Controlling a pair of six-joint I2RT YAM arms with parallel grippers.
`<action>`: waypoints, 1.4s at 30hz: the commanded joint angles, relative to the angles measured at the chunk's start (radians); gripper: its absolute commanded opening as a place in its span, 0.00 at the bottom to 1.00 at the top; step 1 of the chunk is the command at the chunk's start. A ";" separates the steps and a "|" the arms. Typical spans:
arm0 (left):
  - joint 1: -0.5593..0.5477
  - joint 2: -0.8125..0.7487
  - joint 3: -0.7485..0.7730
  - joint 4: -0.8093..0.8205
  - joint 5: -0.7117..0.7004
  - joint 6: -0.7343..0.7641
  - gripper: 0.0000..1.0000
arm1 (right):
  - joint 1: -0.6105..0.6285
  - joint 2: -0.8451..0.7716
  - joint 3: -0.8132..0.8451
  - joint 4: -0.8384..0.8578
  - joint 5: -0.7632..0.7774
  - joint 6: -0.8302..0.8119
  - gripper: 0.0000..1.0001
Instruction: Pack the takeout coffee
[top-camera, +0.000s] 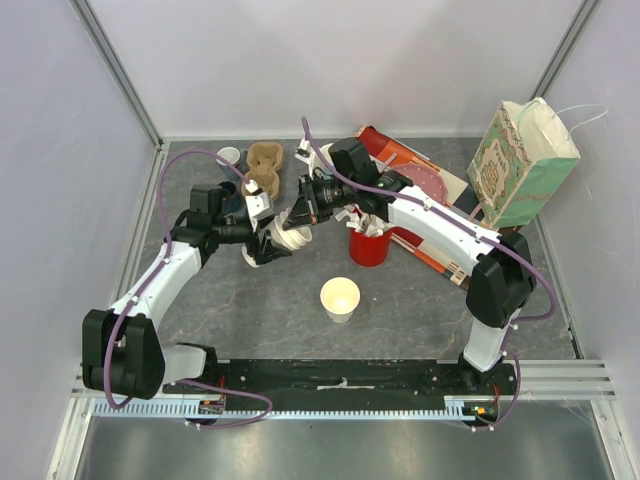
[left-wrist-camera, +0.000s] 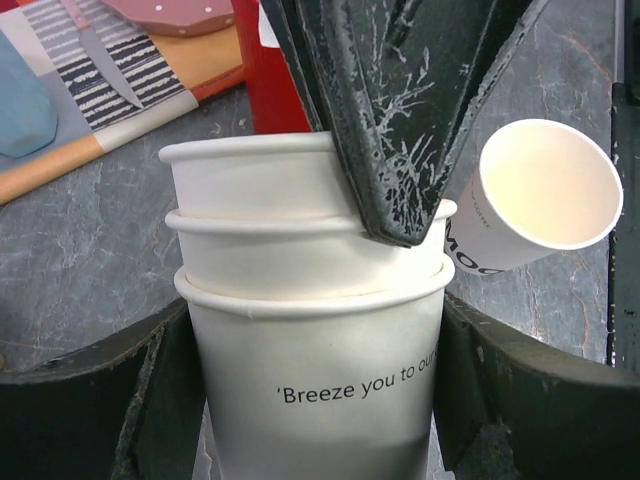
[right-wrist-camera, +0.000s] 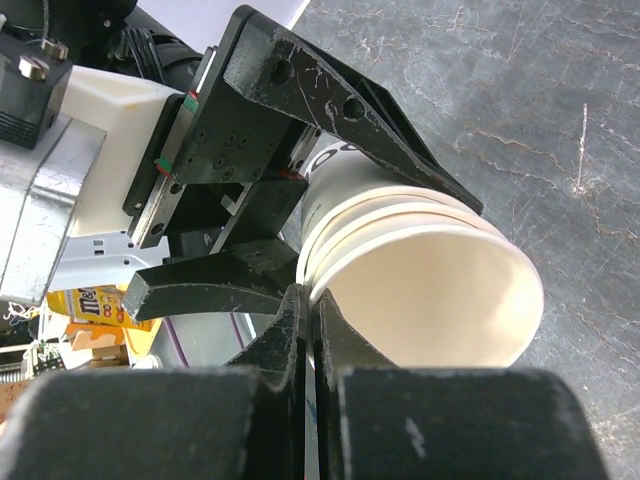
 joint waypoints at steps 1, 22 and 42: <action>0.017 -0.024 -0.002 -0.108 0.039 0.063 0.48 | -0.116 -0.086 0.027 0.014 0.098 -0.059 0.00; 0.018 -0.020 0.024 -0.125 0.059 0.082 0.48 | -0.181 -0.108 0.013 0.013 0.018 -0.046 0.03; 0.017 -0.015 0.041 -0.091 0.056 0.040 0.48 | -0.011 0.018 0.013 0.013 -0.038 -0.049 0.45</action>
